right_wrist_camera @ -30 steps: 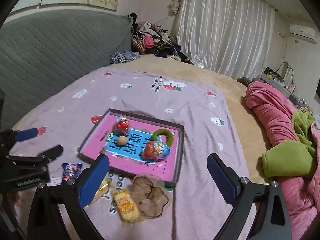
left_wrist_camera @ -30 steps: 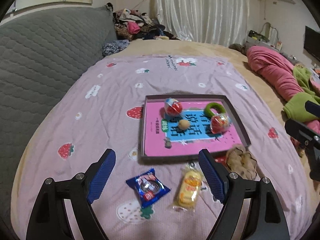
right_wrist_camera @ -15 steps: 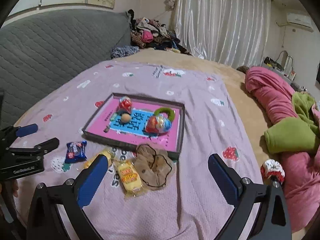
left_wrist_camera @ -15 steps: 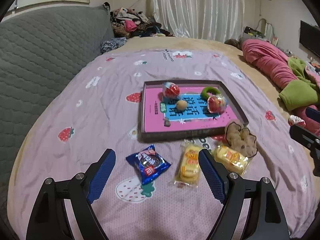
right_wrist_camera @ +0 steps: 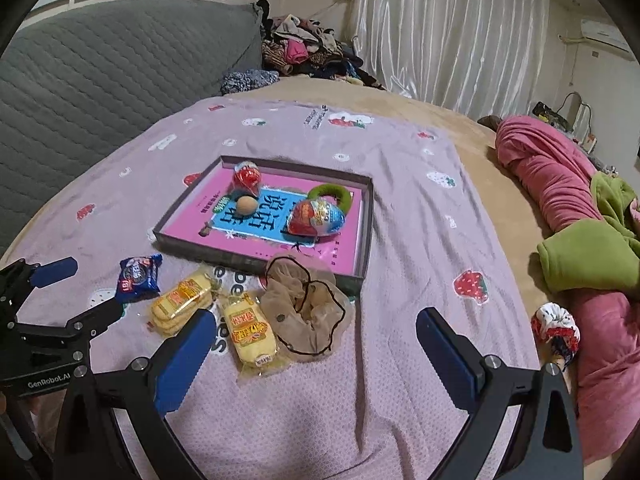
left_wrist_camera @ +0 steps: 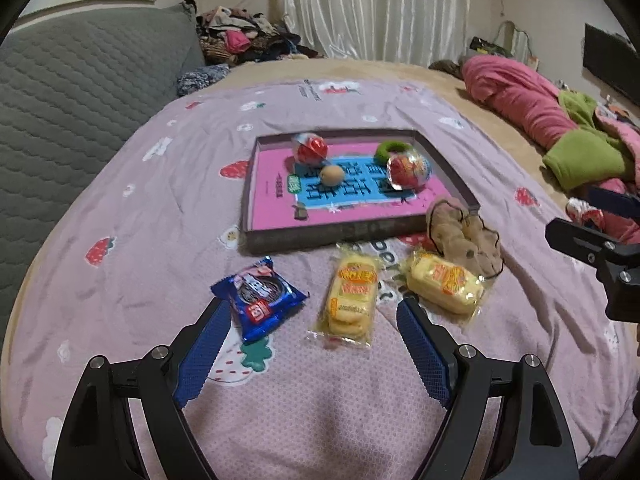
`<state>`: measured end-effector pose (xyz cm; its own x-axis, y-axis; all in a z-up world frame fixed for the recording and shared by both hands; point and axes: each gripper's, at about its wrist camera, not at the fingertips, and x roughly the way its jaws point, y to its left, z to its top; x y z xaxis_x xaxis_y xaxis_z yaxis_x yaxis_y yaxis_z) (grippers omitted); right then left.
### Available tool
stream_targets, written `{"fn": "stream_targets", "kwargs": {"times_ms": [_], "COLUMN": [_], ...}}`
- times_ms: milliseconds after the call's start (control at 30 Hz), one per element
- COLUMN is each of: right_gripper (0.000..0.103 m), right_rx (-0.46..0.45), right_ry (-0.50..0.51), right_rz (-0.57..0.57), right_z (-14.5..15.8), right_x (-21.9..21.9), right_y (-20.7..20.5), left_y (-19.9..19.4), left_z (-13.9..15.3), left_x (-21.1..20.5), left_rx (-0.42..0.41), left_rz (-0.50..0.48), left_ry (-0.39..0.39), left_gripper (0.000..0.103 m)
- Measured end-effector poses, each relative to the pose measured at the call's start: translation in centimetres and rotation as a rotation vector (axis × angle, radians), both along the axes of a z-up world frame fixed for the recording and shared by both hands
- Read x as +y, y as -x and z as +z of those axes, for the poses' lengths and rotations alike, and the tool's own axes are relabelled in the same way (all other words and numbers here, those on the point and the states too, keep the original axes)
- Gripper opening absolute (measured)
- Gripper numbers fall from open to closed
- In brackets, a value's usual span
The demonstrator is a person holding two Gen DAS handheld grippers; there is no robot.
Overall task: Organize objects
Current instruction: 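Move the left tool to the yellow rice-cake pack while the right tool approaches the beige mesh bag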
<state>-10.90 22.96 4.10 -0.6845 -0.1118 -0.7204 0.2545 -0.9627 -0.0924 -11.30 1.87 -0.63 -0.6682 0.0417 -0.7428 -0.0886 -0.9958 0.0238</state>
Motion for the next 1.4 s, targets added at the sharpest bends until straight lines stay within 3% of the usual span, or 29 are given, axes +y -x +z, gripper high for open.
{"fn": "stream_targets", "kwargs": {"times_ms": [433, 1133, 1400], "right_gripper": [0.101, 0.101, 0.101], "right_rx": [-0.039, -0.081, -0.106], "right_ry": [-0.017, -0.056, -0.048], "right_rz": [-0.002, 0.004, -0.022], "right_z": [-2.2, -5.1, -6.0], "right_x": [0.4, 0.6, 0.9], "right_y": [0.8, 3.4, 5.8], "left_y": [0.7, 3.3, 5.3], "left_z": [-2.4, -4.5, -4.3], "left_x": [1.7, 3.1, 2.9], "left_rx": [-0.079, -0.129, -0.122], "left_rz": [-0.051, -0.105, -0.094], "left_ry": [0.002, 0.038, 0.005], "left_gripper": [0.086, 0.086, 0.086]}}
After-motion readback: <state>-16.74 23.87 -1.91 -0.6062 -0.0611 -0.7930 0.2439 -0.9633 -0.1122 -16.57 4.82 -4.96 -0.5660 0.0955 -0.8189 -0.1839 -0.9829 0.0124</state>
